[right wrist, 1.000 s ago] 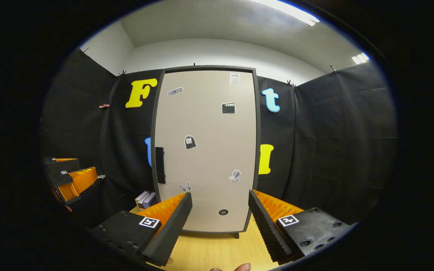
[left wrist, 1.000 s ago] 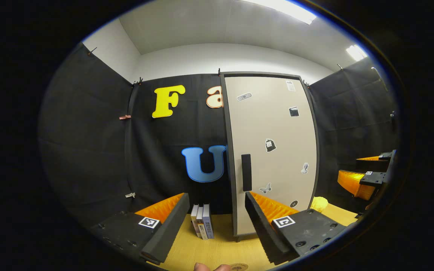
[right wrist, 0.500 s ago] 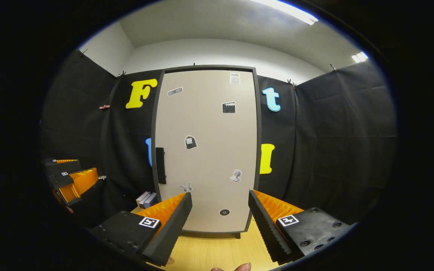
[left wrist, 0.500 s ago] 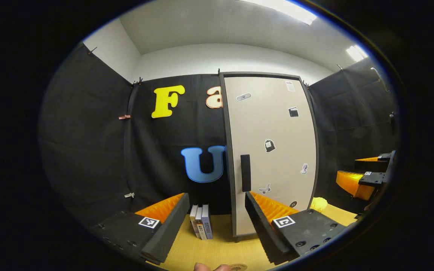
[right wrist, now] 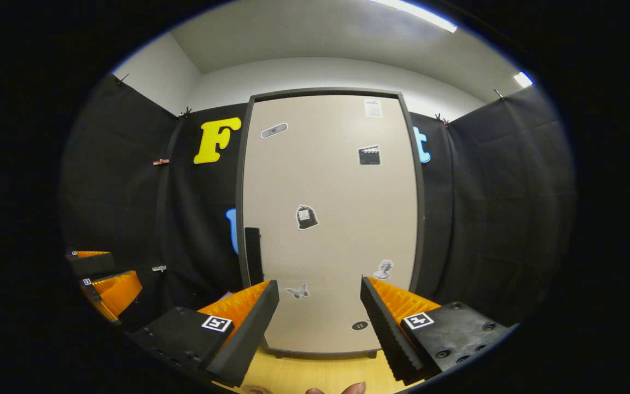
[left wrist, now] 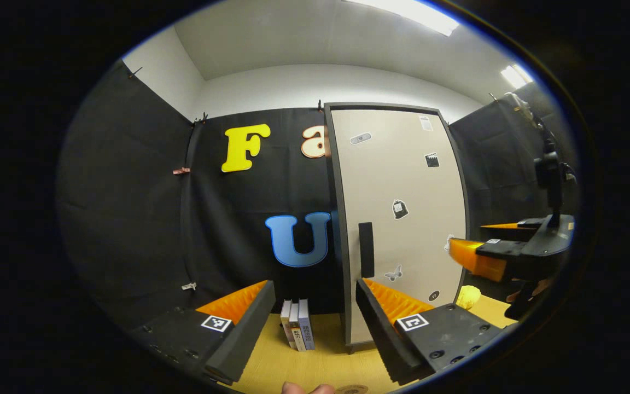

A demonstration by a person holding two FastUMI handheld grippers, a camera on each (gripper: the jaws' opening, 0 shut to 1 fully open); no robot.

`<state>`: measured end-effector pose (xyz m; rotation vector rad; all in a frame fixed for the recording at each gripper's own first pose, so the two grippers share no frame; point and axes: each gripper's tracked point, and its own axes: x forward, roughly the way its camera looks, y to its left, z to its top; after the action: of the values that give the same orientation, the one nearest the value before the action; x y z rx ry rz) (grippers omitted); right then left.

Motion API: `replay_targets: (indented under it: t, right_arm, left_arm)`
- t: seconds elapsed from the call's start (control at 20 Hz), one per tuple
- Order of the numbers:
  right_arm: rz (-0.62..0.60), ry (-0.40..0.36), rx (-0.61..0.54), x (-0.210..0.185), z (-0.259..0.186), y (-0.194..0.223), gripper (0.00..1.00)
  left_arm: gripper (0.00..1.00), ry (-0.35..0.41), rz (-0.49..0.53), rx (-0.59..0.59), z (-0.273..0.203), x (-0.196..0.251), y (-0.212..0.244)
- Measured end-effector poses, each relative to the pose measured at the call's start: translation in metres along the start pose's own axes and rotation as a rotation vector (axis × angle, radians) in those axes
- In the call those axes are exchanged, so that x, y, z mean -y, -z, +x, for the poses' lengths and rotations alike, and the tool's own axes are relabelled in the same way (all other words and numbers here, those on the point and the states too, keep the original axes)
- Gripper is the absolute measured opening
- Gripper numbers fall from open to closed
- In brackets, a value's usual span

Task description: Open the cabinet door with the right hand, grasp the bottle in the cabinet with the left hand and place it on the coaster, then close the cabinet door with the right hand.

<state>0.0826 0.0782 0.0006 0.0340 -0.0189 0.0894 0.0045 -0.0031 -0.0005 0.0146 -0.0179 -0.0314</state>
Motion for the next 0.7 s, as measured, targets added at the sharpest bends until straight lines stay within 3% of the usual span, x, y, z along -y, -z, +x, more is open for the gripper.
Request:
replay_targets:
  t: [0.7]
  right_arm:
    - [-0.027,-0.086,0.016,-0.092,0.113,0.023,0.98]
  left_arm:
    - [0.94,-0.079,-0.030,-0.077,-0.017,-0.030,0.032]
